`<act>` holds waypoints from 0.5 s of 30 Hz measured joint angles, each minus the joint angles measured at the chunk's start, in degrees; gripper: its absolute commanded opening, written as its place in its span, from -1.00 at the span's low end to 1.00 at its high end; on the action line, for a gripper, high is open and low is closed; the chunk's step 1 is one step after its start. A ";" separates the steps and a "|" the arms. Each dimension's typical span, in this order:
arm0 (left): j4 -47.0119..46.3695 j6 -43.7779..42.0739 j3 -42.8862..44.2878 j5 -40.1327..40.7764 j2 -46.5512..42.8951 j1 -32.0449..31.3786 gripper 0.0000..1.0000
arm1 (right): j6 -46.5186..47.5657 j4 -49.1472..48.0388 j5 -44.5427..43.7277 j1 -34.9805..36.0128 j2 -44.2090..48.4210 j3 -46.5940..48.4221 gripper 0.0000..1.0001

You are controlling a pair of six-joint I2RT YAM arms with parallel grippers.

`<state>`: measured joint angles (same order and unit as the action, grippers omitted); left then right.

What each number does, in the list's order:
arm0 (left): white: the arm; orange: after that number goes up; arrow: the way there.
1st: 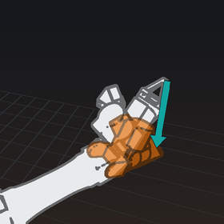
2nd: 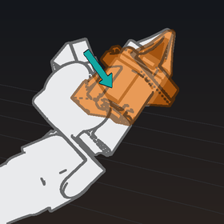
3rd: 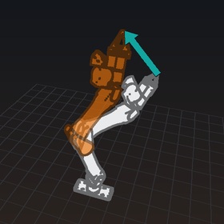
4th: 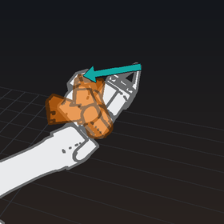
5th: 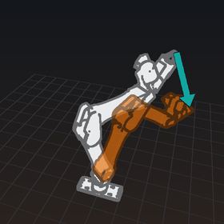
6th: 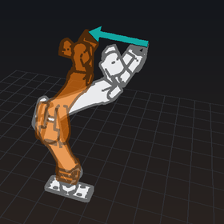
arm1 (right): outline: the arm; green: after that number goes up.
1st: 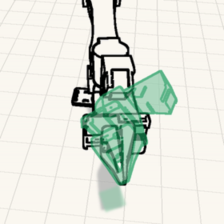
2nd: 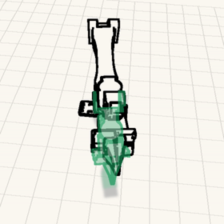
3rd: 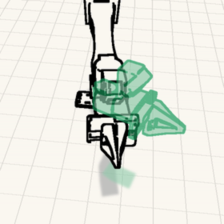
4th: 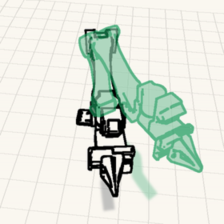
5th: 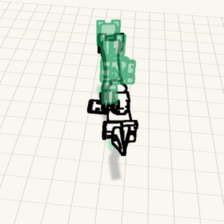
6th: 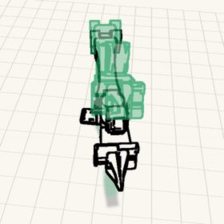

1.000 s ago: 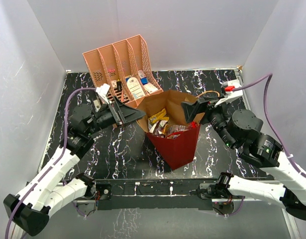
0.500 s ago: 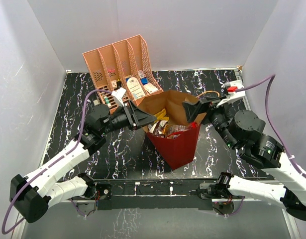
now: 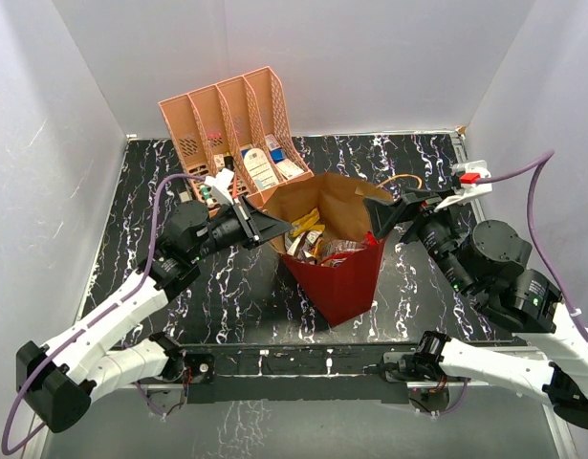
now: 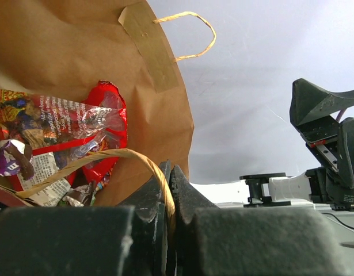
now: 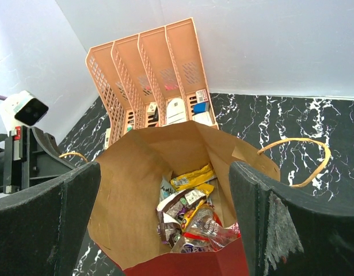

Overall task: Take the snacks out of the paper bag
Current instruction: Move the paper bag to the center of the board.

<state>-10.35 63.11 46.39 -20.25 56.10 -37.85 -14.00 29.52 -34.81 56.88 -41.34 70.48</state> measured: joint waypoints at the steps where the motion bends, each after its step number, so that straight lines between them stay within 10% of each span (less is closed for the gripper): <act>1: 0.59 -0.17 0.13 0.44 -0.26 0.00 -1.00 | -0.02 0.26 0.00 0.00 0.00 0.00 0.96; 15: 13.94 -4.66 5.11 6.75 -3.56 -0.17 -1.00 | -1.20 2.69 -0.33 0.00 0.13 0.28 0.96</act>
<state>3.60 58.46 51.51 -13.50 52.53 -38.02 -15.20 32.21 -35.14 56.88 -41.21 70.76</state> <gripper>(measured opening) 0.007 0.980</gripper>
